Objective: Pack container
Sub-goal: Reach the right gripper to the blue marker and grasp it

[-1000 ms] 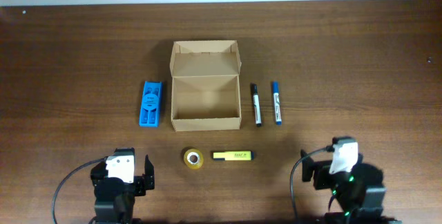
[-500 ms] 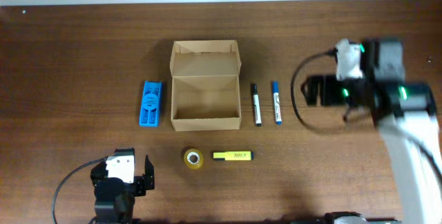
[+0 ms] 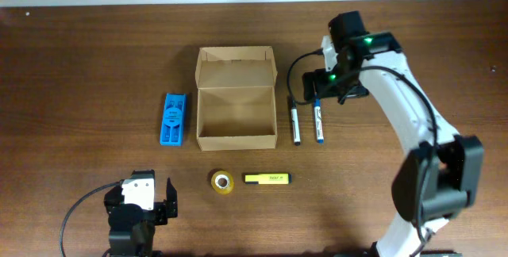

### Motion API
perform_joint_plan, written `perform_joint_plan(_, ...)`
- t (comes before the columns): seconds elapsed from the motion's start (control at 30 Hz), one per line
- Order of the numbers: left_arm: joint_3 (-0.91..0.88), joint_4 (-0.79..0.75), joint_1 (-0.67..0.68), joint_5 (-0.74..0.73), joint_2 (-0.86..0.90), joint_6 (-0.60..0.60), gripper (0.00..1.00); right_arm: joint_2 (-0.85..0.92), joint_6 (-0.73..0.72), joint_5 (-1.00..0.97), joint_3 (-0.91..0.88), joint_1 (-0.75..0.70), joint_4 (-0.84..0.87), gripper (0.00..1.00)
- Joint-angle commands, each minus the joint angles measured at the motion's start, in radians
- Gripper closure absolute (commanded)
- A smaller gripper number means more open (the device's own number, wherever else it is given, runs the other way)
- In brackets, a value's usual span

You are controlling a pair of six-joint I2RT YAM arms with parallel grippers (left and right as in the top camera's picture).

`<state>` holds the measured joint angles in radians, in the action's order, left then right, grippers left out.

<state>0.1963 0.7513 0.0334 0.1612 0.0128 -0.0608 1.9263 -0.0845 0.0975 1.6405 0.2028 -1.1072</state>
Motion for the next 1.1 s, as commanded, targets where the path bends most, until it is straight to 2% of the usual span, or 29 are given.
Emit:
perform_joint_plan(0.0,-0.006,0.0,0.006,-0.007,-0.007,-0.016,0.0,0.068,-0.063,-0.027,0.02,0.0,-0.002,0.01)
perform_joint_plan(0.13,-0.006,0.0,0.006,-0.007,-0.007,-0.016,0.0,0.145,-0.195,-0.046,0.019,0.0,-0.001,0.0)
perform_joint_plan(0.3,-0.006,0.0,0.006,-0.007,-0.007,-0.016,0.01,0.226,-0.269,-0.047,0.018,0.003,0.0,0.07)
perform_joint_plan(0.37,-0.006,0.0,0.006,-0.007,-0.007,-0.016,0.0,0.246,-0.273,-0.053,0.018,0.005,0.0,0.08)
perform_joint_plan(0.77,-0.006,0.0,0.006,-0.007,-0.007,-0.016,0.0,0.265,-0.28,-0.1,-0.035,0.006,0.05,0.33)
perform_joint_plan(1.0,-0.006,0.0,0.006,-0.007,-0.007,-0.016,0.0,0.267,-0.222,-0.109,-0.108,0.01,0.084,0.39)
perform_joint_plan(1.07,-0.006,0.0,0.006,-0.007,-0.007,-0.016,0.0,0.269,-0.201,-0.109,-0.116,0.014,0.087,0.47)
